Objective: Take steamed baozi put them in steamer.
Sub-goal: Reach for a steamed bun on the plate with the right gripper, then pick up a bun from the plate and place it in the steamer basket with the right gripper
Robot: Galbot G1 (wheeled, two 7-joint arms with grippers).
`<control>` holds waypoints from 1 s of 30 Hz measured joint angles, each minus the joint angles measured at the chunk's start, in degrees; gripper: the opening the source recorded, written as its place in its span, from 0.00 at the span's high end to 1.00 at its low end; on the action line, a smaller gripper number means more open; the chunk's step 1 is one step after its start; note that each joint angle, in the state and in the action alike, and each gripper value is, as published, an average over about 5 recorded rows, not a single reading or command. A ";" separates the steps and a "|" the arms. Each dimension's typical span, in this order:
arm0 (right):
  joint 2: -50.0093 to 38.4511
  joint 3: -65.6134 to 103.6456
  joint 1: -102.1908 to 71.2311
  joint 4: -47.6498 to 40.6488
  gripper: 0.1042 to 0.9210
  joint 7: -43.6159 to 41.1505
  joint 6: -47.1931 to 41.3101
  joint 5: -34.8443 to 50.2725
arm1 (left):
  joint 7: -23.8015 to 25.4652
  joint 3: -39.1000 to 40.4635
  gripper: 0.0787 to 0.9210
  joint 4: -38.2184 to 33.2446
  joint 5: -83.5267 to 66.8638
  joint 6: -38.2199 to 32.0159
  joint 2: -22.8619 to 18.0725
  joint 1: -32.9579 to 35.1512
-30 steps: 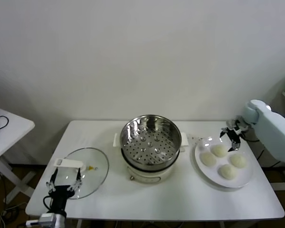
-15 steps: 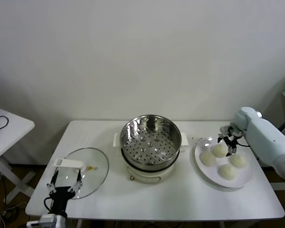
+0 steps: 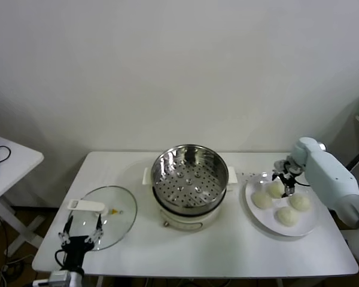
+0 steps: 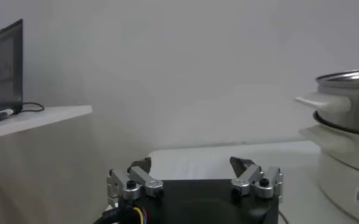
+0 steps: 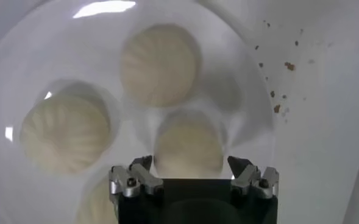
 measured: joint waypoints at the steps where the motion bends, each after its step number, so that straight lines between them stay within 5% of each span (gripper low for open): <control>1: 0.05 0.13 -0.05 -0.07 0.22 0.01 0.02 -0.09 | -0.01 0.00 0.12 -0.02 -0.01 -0.01 -0.01 0.02; 5: 0.28 0.69 -0.23 -0.29 0.30 0.06 0.07 -0.39 | -0.02 0.00 0.12 -0.02 -0.03 -0.07 -0.04 0.04; 17: -0.80 0.23 0.70 1.68 0.31 -0.44 0.41 1.17 | -0.04 -0.06 0.12 -0.02 -0.12 -0.10 -0.06 0.09; 30: -6.88 -9.89 11.00 16.54 0.30 -1.85 4.29 8.05 | 0.35 -0.08 0.12 -0.72 -0.17 0.13 0.25 0.76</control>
